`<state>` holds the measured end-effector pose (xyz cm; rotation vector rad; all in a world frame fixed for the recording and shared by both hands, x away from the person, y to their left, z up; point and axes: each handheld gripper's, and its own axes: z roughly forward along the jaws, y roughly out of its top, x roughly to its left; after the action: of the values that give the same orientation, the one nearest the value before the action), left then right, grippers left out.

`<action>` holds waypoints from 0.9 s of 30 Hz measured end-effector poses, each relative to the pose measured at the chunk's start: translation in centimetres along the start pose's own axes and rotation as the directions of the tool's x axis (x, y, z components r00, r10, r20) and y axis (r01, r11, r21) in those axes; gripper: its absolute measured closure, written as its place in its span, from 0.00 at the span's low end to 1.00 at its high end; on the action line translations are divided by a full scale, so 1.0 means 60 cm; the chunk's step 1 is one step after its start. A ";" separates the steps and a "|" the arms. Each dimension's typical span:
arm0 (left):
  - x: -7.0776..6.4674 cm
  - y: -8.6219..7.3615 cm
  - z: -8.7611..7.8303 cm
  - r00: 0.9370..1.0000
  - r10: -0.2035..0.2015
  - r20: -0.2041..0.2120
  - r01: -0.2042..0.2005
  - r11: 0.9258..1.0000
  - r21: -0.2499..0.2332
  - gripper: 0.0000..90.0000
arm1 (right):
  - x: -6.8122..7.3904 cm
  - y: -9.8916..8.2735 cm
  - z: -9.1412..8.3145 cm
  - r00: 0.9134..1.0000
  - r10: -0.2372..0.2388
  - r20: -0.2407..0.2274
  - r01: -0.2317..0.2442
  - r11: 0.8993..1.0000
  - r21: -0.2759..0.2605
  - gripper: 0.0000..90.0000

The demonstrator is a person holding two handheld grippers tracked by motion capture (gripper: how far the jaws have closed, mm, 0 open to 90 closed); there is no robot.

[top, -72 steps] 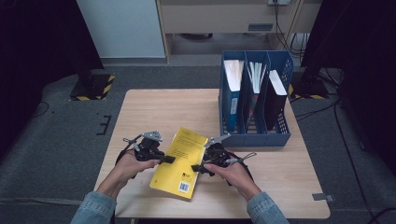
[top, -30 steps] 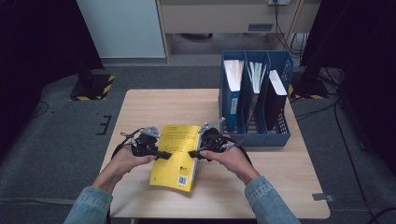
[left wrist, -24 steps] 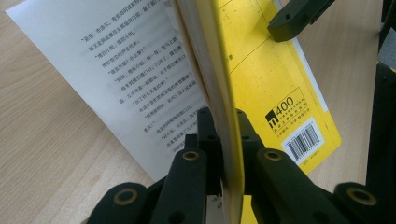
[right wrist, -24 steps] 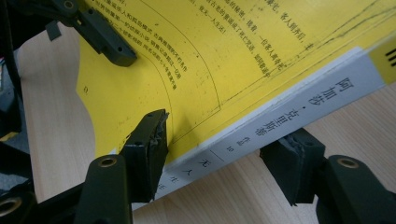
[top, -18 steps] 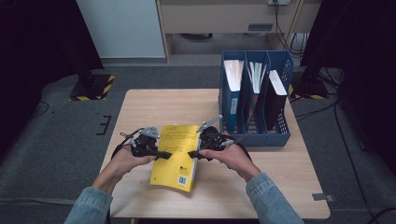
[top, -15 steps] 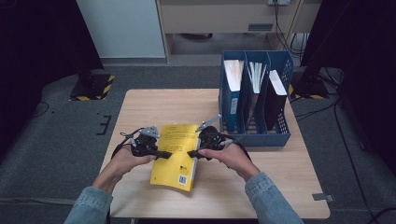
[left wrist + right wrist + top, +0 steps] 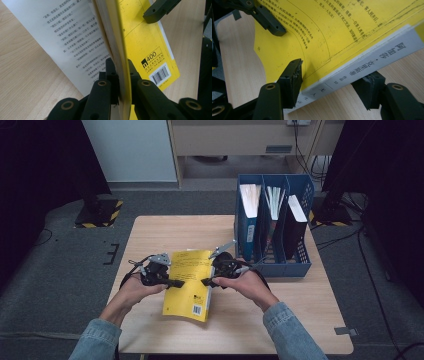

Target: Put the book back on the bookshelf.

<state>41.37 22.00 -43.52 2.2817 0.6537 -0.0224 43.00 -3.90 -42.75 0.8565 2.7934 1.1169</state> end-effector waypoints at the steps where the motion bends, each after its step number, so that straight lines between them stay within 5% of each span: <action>1: 0.000 0.001 0.000 1.000 0.002 -0.003 -0.002 1.000 -0.002 0.95 | -0.001 0.001 -0.001 1.000 -0.005 0.003 0.005 1.000 0.002 0.47; 16: 0.001 0.020 -0.011 0.998 0.021 -0.056 -0.025 0.997 -0.069 0.96 | 0.006 0.040 -0.039 0.997 -0.059 0.048 0.059 0.998 -0.010 0.47; 27: -0.007 0.021 -0.005 0.998 0.041 -0.053 -0.044 0.997 -0.055 0.96 | 0.001 0.050 -0.046 0.996 -0.061 0.060 0.063 0.998 -0.023 0.47</action>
<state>41.56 21.28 -42.41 2.2475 0.6242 0.0754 43.82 -3.84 -38.78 0.7814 2.7327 1.0963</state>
